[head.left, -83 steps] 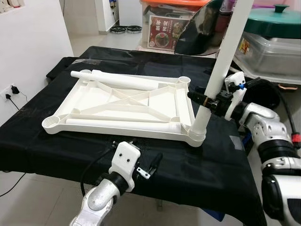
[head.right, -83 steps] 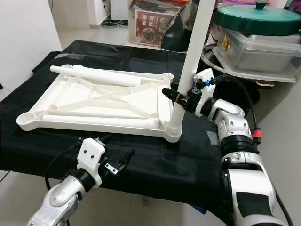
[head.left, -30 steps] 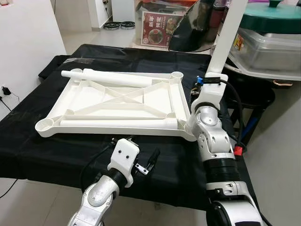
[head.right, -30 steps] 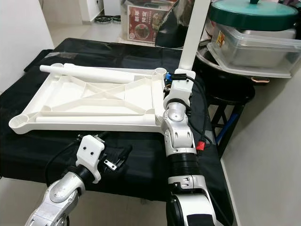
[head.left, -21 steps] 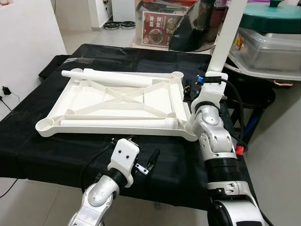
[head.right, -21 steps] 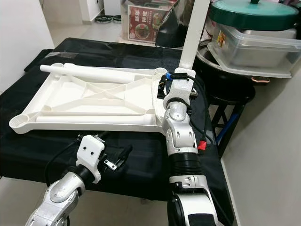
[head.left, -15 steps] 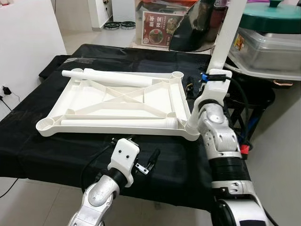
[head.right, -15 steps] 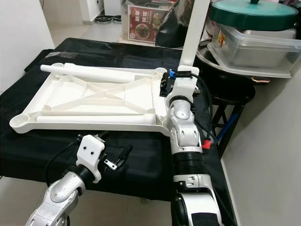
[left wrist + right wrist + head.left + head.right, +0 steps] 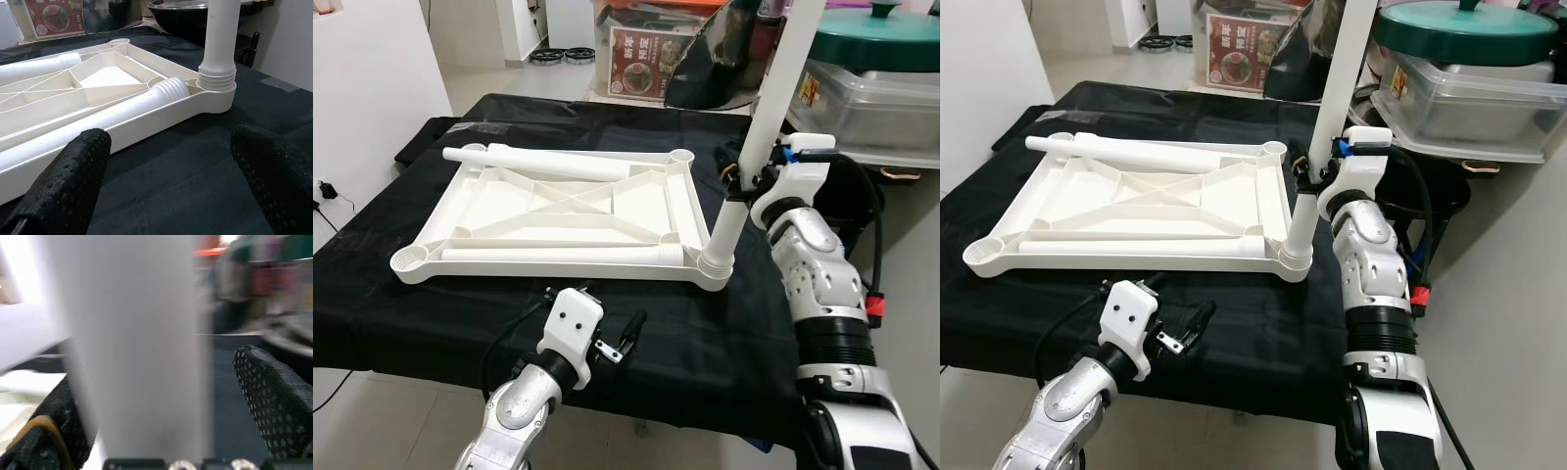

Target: Building children table

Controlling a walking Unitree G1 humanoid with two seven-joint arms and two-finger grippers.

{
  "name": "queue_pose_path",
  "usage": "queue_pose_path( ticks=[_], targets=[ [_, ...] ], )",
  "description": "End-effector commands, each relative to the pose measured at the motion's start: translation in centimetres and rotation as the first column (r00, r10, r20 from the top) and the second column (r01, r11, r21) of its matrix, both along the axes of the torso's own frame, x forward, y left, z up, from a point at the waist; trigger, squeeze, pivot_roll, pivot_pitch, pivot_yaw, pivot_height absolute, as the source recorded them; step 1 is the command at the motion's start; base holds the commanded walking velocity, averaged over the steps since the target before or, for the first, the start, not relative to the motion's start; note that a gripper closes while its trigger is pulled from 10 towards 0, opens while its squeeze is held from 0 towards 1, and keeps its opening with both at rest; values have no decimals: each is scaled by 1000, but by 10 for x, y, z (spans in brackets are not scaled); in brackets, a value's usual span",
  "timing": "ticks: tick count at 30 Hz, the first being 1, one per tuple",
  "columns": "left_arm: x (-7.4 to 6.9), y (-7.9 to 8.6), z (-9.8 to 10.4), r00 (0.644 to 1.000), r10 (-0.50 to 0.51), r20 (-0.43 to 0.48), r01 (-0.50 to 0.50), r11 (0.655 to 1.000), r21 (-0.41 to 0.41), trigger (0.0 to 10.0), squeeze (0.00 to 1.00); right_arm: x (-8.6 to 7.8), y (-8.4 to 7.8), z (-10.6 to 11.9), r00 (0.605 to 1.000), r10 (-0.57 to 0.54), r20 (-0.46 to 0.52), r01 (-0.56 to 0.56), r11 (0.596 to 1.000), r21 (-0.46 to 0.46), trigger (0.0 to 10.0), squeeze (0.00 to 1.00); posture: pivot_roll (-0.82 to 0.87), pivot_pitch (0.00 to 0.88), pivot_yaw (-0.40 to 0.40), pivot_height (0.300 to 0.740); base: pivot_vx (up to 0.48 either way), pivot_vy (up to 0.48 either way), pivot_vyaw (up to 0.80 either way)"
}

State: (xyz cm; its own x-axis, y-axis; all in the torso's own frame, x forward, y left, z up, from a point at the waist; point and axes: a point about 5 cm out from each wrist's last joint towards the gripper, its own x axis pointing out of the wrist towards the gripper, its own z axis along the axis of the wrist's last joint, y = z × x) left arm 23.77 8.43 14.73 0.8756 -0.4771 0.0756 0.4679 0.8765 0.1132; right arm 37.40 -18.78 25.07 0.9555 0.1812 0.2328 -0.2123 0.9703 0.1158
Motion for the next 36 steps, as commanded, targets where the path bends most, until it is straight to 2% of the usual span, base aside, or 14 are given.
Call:
queue_pose_path(
  ticks=[1,2,7,12,13,14,17,24,25,26,32,34,35,36],
  targets=[
    [0,0,-2,1000,-3,-6,3,1000,8,10000,0,0,2,-5,988,151,-24,-151,989,4,10000,0,134,71,-65,740,0,0,0],
    [0,0,-2,1000,-3,-6,3,1000,8,10000,0,0,2,-5,988,151,-24,-151,989,4,10000,0,134,71,-65,740,0,0,0],
    [1,0,-2,1000,-4,-5,4,1000,5,10000,0,0,5,-5,951,308,-27,-308,951,13,10000,0,138,71,-65,740,0,0,0],
    [1,0,-2,1000,-3,-4,3,1000,6,10000,0,1,6,-4,942,335,-26,-335,942,3,10000,0,140,72,-65,740,0,0,0],
    [1,1,-1,1000,-3,-3,3,1000,7,10000,0,3,8,-2,921,389,-32,-390,921,-21,10000,0,145,72,-70,740,0,0,0],
    [1,1,-1,1000,-3,-3,3,1000,7,10000,0,3,8,-2,921,389,-32,-390,921,-21,10000,0,145,72,-70,740,0,0,0],
    [0,1,-1,1000,-1,-2,1,1000,7,10000,0,7,13,0,863,502,-62,-506,860,-69,10000,0,145,73,-72,740,0,0,0],
    [0,0,-1,1000,-5,0,5,1000,5,10000,0,6,16,-1,810,580,-85,-586,807,-79,10000,0,145,70,-73,740,0,0,0],
    [0,-1,-1,1000,-7,-1,7,1000,2,10000,0,6,19,-3,768,631,-109,-639,765,-75,10000,0,145,66,-76,740,0,0,0],
    [-1,-1,0,1000,-7,-1,7,1000,2,10000,0,6,19,-4,759,640,-114,-649,757,-73,10000,0,145,66,-76,740,0,0,0],
    [-1,-1,-1,1000,-9,-1,9,1000,2,10000,0,8,23,-4,733,670,-117,-679,731,-67,10000,0,146,65,-75,740,0,0,0],
    [-1,-2,-1,1000,-9,-1,9,1000,2,10000,0,7,24,-5,684,717,-133,-728,683,-65,10000,0,153,57,-80,740,0,0,0],
    [-1,-2,-1,1000,-9,-1,9,1000,2,10000,0,7,24,-5,684,717,-133,-728,683,-65,10000,0,153,57,-80,740,0,0,0],
    [-1,-2,-1,1000,-10,-1,10,1000,2,10000,0,6,24,-5,663,735,-140,-747,661,-67,10000,0,153,54,-81,740,0,0,0]
  ],
)
